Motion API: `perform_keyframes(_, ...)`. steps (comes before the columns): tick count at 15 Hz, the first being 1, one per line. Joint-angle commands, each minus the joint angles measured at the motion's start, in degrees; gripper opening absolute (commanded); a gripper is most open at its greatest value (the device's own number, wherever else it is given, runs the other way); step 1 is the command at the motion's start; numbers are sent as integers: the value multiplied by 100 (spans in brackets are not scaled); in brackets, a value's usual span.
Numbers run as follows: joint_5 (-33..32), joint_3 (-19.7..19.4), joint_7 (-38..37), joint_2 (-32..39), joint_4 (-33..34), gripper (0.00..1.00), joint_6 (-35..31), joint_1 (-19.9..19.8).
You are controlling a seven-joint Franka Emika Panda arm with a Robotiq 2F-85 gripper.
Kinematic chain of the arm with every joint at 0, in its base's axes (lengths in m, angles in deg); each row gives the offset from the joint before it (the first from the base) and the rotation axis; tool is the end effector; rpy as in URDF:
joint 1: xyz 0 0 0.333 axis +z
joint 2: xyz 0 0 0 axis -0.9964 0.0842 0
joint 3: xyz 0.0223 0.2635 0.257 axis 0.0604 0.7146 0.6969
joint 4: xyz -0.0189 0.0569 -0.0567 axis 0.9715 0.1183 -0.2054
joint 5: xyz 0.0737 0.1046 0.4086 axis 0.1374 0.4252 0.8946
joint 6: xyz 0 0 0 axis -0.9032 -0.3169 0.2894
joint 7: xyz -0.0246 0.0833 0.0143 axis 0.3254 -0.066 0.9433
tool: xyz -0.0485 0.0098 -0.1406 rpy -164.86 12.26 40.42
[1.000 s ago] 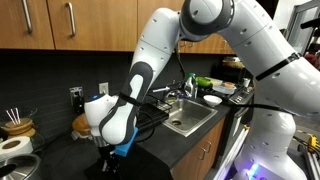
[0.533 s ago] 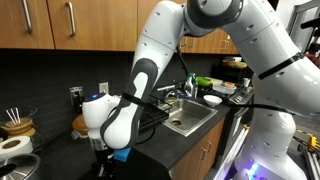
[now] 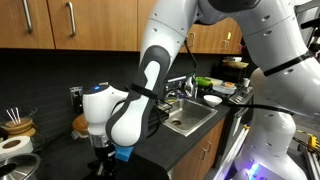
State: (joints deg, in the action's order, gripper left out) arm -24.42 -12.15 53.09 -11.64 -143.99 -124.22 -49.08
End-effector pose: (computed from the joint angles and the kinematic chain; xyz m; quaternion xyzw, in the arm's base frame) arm 0.4469 0.3908 0.0833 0.9551 0.2949 -0.0093 0.0258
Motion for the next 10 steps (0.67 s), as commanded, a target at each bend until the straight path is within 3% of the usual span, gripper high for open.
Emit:
perform_keyframes(1,-205,-186,-273,-447,-409,1,-118,137)
perform_keyframes(10,-395,-469,-715,-1272,-1367,1,-912,215)
